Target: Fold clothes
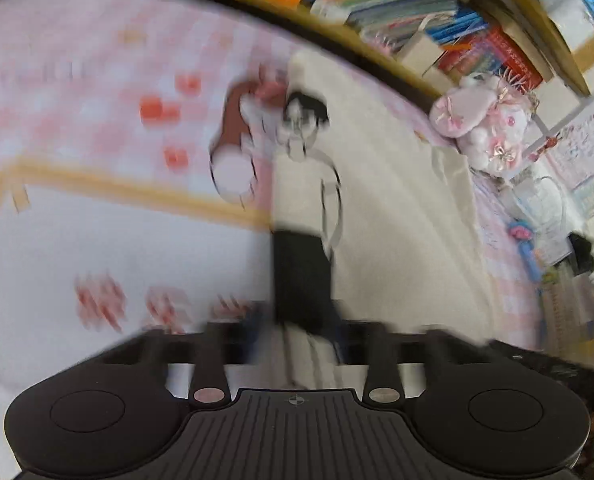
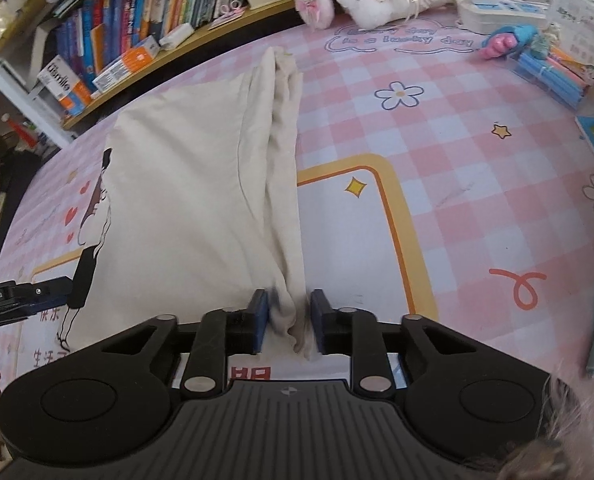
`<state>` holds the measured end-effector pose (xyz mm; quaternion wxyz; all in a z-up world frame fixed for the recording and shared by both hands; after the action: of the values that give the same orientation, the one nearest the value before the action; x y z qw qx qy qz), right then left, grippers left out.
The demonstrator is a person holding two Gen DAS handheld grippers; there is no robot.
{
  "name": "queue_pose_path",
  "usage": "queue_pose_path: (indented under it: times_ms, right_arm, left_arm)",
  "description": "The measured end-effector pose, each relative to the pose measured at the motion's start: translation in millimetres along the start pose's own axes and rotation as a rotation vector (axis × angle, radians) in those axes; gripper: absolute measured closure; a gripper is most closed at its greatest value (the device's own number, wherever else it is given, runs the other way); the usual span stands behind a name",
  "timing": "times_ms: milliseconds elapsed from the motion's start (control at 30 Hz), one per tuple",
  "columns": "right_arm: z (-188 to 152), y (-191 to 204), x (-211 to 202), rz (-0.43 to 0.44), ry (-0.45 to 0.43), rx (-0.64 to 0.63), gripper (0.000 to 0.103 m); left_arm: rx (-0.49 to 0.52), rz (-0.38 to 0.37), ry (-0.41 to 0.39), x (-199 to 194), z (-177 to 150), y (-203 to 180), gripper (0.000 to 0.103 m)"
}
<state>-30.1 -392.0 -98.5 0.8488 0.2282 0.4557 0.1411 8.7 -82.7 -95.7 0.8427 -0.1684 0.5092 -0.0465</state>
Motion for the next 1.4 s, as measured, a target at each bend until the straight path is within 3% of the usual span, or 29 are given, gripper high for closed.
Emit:
queue_pose_path:
  times_ms: [67,167,233,300,433,533,767,900,1033,1100,1167,1267,1333,1400]
  right_arm:
    - [-1,1,0,0.014,0.004,-0.026,0.089]
    - [-1,3,-2,0.033,-0.003,-0.072,0.092]
    - [1,12,-12,0.082,-0.044,-0.122,0.094]
    - [2,15,-20,0.136,-0.072,-0.13,0.094]
    - [-3,1,-19,0.156,-0.033,-0.064,0.095]
    - [-8,-4,-14,0.163,0.003,-0.037,0.095]
    - [-14,-1,-12,0.177,0.039,-0.039,0.092]
    - [-12,-4,-12,0.161,0.038,-0.022,0.077]
    - [-14,-12,-19,0.17,0.03,0.033,0.07]
    - [-16,-14,-21,0.19,0.033,0.076,0.069]
    - [-16,-15,-20,0.215,0.037,0.113,0.068]
    - [-17,-12,-17,0.249,0.045,0.153,0.069]
    - [-16,-10,-14,0.254,0.051,0.163,0.07]
    - [-15,-9,-12,0.245,0.061,0.158,0.081]
  left_arm:
    - [-0.049,0.001,0.0,-1,-6,0,0.099]
    - [0.047,0.02,-0.177,-34,-6,-19,0.1]
    - [0.08,-0.03,-0.279,-61,-5,-31,0.099]
    - [0.059,-0.025,-0.263,-62,-5,-28,0.099]
    - [-0.079,0.062,-0.092,-21,-21,7,0.099]
    - [-0.116,0.068,-0.074,-17,-33,16,0.096]
    - [-0.102,0.096,-0.096,-26,-36,19,0.096]
    - [-0.048,0.152,-0.129,-37,-33,16,0.091]
    - [0.061,0.251,-0.226,-57,-28,10,0.089]
    - [0.101,0.257,-0.263,-64,-26,3,0.083]
    - [0.138,0.245,-0.29,-69,-25,-7,0.062]
    - [0.196,0.215,-0.318,-72,-25,-23,0.046]
    - [0.237,0.18,-0.317,-71,-28,-35,0.042]
    - [0.294,0.175,-0.288,-65,-34,-46,0.041]
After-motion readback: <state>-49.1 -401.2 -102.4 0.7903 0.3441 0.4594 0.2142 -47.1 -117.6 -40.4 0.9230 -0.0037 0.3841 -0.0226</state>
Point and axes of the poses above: each gripper's, at about its wrist camera, not at the fingertips, and x roughly the way its jaws point, y to its left, z to its top, the point moved 8 cm from there along x, roughly the way its jaws point, and after that the axes turned 11 degrees about z, right-handed, at the moved point
